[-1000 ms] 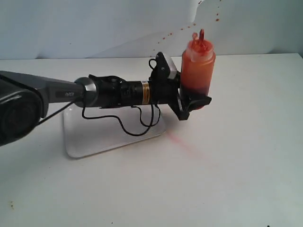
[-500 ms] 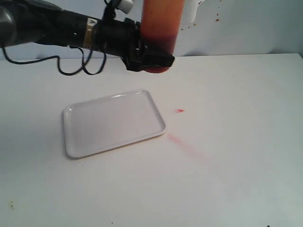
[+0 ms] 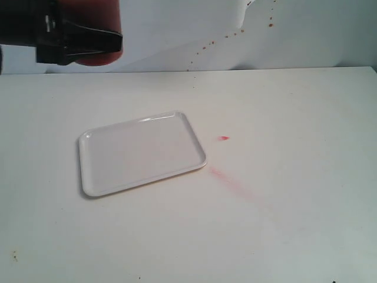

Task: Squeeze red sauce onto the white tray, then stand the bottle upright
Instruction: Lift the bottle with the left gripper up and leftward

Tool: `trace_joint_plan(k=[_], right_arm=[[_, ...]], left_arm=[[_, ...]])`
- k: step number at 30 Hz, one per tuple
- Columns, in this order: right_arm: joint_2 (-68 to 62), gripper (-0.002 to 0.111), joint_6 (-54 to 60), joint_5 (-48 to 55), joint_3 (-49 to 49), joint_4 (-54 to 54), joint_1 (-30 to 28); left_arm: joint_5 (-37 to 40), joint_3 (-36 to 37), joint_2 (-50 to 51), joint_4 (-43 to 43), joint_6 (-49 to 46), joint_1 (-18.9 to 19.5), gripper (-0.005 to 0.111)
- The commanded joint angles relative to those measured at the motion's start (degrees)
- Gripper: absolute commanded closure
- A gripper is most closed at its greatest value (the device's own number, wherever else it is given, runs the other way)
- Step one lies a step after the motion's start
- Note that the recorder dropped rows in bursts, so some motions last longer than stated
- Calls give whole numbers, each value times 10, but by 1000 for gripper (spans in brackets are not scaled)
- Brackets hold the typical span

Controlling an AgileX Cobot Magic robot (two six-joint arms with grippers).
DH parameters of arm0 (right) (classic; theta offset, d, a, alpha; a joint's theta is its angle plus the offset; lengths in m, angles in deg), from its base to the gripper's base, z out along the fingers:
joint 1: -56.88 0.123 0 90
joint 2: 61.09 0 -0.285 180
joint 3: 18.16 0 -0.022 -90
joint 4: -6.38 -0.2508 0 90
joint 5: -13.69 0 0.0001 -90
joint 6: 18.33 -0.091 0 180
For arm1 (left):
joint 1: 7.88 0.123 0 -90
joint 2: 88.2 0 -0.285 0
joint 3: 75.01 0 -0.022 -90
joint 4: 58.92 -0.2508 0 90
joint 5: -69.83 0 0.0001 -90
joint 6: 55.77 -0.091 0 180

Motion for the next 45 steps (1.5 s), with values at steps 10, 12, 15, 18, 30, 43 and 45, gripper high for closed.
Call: trace_joint_plan(k=[10,12,15,18,30,43,45], right_arm=[[4,108,1,-1,2,0,-4],[4,108,1,-1,2,0,-4],[4,108,1,-1,2,0,-4],[4,108,1,-1,2,0,-4],[4,108,1,-38,2,-66,-4],[4,108,29,-76,2,-129,-4],[4,108,29,-76,2,-129,-4]], left_arm=[[22,168,-119,19,-76,114,107],[37,187,-121,19,-110,117,107],[88,218,-121,19,-155,117,107],[132,239,-121,19,-162,117,107],[172,247,-121,19,-192,117,107],[172,247,-118,19,-202,117,107],[172,247,-118,19,-202,117,107]])
